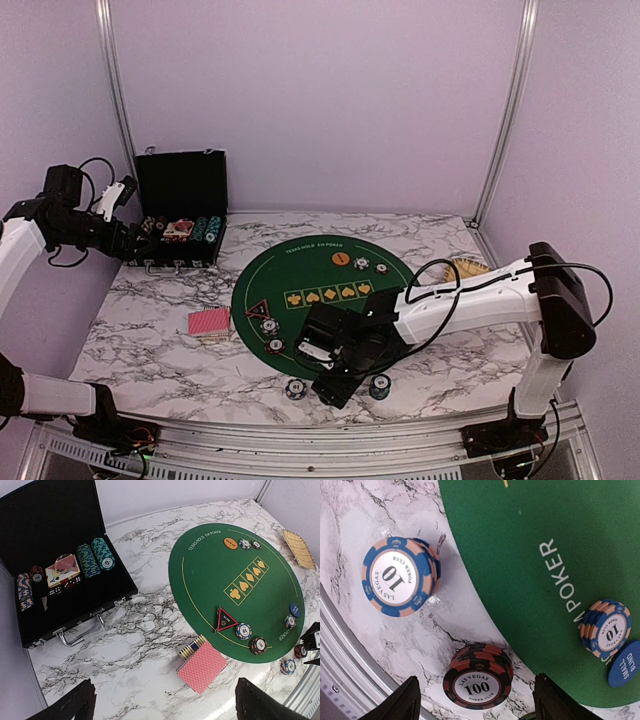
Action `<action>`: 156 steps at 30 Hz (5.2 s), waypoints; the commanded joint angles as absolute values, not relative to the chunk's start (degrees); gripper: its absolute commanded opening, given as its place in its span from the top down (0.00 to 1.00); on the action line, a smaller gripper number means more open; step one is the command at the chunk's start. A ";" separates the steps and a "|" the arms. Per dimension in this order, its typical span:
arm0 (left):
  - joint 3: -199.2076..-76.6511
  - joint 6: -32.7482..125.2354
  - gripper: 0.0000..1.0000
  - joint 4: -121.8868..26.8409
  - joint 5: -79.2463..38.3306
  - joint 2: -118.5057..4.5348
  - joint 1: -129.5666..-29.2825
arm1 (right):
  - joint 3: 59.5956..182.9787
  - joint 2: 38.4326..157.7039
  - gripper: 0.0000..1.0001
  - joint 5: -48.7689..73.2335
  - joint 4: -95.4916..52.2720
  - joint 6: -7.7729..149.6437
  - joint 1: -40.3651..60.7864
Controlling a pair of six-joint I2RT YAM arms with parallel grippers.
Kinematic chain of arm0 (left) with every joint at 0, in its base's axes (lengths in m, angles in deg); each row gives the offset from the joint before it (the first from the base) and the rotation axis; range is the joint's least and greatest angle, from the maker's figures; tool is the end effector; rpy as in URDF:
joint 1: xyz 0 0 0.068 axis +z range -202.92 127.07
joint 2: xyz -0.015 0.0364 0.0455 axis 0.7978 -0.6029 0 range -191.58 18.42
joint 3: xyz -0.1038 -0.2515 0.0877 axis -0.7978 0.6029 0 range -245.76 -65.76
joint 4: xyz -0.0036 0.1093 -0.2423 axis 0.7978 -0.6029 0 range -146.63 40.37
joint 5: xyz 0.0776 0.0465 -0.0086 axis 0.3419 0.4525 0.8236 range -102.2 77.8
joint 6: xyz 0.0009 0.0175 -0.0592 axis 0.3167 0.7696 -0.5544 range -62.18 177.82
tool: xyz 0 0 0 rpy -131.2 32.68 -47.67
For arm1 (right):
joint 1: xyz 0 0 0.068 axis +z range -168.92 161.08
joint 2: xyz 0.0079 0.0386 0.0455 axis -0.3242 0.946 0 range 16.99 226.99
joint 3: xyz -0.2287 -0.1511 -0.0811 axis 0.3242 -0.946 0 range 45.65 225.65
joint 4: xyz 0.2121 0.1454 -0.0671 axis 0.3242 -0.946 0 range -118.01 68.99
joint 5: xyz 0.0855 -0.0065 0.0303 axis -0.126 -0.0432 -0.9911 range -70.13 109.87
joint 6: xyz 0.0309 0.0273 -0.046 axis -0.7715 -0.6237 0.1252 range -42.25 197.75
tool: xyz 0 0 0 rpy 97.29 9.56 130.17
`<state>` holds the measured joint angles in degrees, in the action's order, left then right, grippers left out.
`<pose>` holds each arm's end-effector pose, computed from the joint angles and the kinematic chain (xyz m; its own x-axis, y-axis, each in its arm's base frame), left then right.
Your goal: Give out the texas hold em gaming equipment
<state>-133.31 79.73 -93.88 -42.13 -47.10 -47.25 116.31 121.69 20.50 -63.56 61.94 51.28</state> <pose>0.2382 0.0003 0.3580 -0.5153 0.2737 -0.8121 0.5111 0.8588 -0.0349 0.1220 0.3374 0.1745 -0.5731 -0.7877 -0.2261 -0.8146 0.5776 0.0530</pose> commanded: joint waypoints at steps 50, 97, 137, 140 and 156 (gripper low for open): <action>-135.11 80.76 0.01 -95.51 -41.85 -46.53 -47.13 | 118.43 122.80 0.71 18.39 -63.08 63.95 49.75; -135.19 81.03 0.01 -95.67 -42.61 -46.28 -47.13 | 102.88 112.45 0.81 22.87 -57.31 63.44 21.48; -136.07 81.08 0.01 -95.77 -42.60 -46.88 -47.17 | 114.07 106.16 0.24 25.37 -72.10 61.84 36.33; -135.86 81.18 0.01 -95.77 -42.53 -46.81 -47.12 | 114.38 106.38 0.17 23.60 -74.09 60.88 41.55; -135.39 81.20 0.01 -95.77 -43.09 -46.70 -47.12 | 110.00 111.00 0.11 24.15 -73.17 60.07 45.95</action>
